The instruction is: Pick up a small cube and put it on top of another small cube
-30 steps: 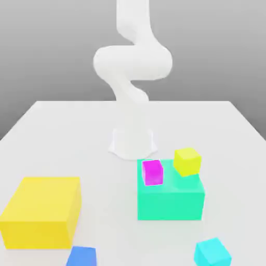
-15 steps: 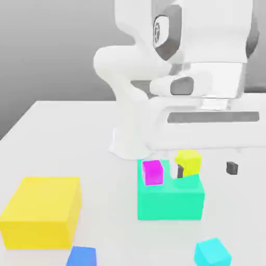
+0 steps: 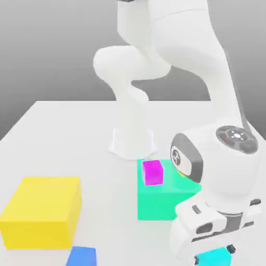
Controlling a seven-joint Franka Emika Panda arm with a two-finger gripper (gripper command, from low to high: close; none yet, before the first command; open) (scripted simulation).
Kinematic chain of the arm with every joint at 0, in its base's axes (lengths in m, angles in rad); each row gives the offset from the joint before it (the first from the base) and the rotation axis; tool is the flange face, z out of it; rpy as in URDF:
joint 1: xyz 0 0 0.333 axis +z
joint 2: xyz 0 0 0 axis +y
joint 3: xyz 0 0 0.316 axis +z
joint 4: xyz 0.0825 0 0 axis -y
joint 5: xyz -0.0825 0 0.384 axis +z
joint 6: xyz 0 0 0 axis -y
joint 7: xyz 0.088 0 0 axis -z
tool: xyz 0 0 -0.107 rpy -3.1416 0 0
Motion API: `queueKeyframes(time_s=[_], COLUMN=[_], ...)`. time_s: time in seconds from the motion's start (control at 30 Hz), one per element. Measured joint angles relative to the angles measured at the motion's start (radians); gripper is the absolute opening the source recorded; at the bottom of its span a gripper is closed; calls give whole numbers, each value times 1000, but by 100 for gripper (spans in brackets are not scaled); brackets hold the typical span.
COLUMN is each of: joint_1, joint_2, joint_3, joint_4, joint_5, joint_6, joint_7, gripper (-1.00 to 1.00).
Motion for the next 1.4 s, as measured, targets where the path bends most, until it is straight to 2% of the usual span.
queueKeyframes(time_s=[0.13, 0.3, 0.6, 1.23, 1.4], joint_1=[1, -31, -15, 203, 212], joint_2=[5, -152, -473, -1162, -1069], joint_3=[-1, 45, 99, 20, 36], joint_4=[1, -38, -222, -620, -692], joint_5=[-2, 49, 101, 326, 351], joint_6=[4, -114, -253, -530, -366], joint_7=[1, -43, -190, -593, -616], gripper=[-100, -100, -100, -100, -100])
